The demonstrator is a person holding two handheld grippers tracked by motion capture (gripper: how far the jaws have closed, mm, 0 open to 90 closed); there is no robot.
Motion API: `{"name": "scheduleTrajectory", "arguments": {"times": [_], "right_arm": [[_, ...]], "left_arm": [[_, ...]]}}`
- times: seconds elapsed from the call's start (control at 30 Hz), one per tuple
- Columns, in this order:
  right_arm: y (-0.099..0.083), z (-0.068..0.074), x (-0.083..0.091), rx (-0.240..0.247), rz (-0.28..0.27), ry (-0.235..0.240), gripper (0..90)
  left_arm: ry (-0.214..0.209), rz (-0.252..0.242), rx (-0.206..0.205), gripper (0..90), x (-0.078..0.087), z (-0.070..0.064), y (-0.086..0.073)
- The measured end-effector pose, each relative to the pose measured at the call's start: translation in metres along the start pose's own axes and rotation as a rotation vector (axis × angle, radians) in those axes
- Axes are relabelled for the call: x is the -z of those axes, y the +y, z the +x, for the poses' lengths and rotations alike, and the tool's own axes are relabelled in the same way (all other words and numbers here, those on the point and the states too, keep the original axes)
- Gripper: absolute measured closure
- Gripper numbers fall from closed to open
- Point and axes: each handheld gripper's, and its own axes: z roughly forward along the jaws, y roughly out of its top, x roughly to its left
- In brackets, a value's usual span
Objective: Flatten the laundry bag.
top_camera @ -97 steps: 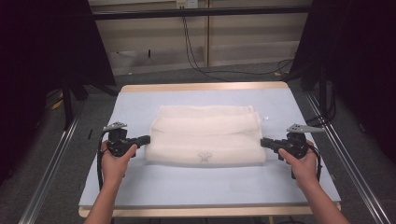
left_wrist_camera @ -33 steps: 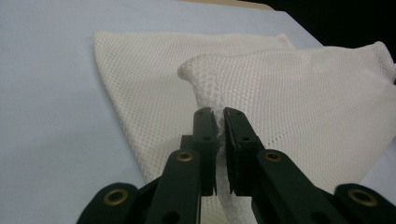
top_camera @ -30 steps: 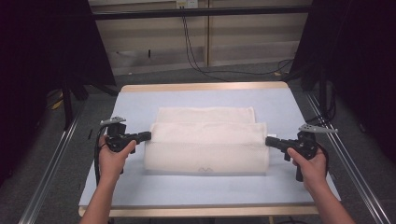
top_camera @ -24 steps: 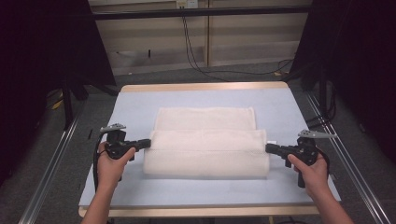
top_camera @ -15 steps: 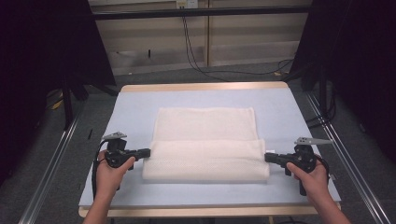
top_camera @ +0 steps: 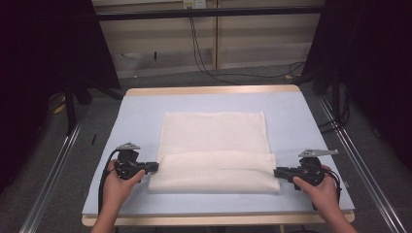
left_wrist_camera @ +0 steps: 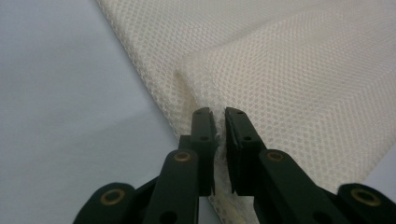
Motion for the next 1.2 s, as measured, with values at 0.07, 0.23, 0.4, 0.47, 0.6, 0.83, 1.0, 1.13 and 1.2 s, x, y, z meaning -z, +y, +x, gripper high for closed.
{"name": "scheduleTrajectory", "arguments": {"times": [0.07, 0.23, 0.4, 0.47, 0.6, 0.83, 1.0, 1.13, 1.2], "right_arm": [[0.0, 0.0, -0.002, 0.0, -0.004, -0.004, 71.1], [-0.001, -0.002, -0.007, -0.022, 0.008, -0.024, 60.9], [0.0, -0.002, -0.01, -0.032, 0.008, -0.008, 60.9], [0.0, -0.003, -0.011, -0.038, 0.008, -0.003, 61.4], [0.004, -0.004, -0.017, -0.058, 0.023, 0.025, 68.0], [0.012, -0.006, -0.023, -0.077, 0.017, 0.024, 84.5], [0.022, -0.009, -0.03, -0.056, 0.008, -0.024, 85.3], [0.032, -0.017, -0.039, -0.063, -0.019, -0.038, 85.3], [0.042, -0.022, -0.046, -0.059, -0.036, -0.068, 85.3]], "left_arm": [[0.02, 0.011, -0.022, 77.9, -0.002, 0.0, -0.001], [0.08, 0.021, -0.052, 63.9, -0.006, -0.002, -0.001], [0.064, 0.044, -0.009, 52.1, -0.009, 0.002, -0.003], [0.049, 0.042, 0.003, 51.5, -0.01, 0.004, -0.003], [0.056, 0.041, 0.007, 56.4, -0.012, 0.002, -0.002], [0.043, 0.04, 0.015, 78.2, -0.021, 0.001, 0.006], [0.056, 0.016, 0.02, 81.3, -0.027, 0.01, 0.017], [0.078, -0.017, 0.032, 81.3, -0.034, 0.021, 0.028], [0.085, -0.02, 0.031, 81.3, -0.037, 0.025, 0.033]]}}
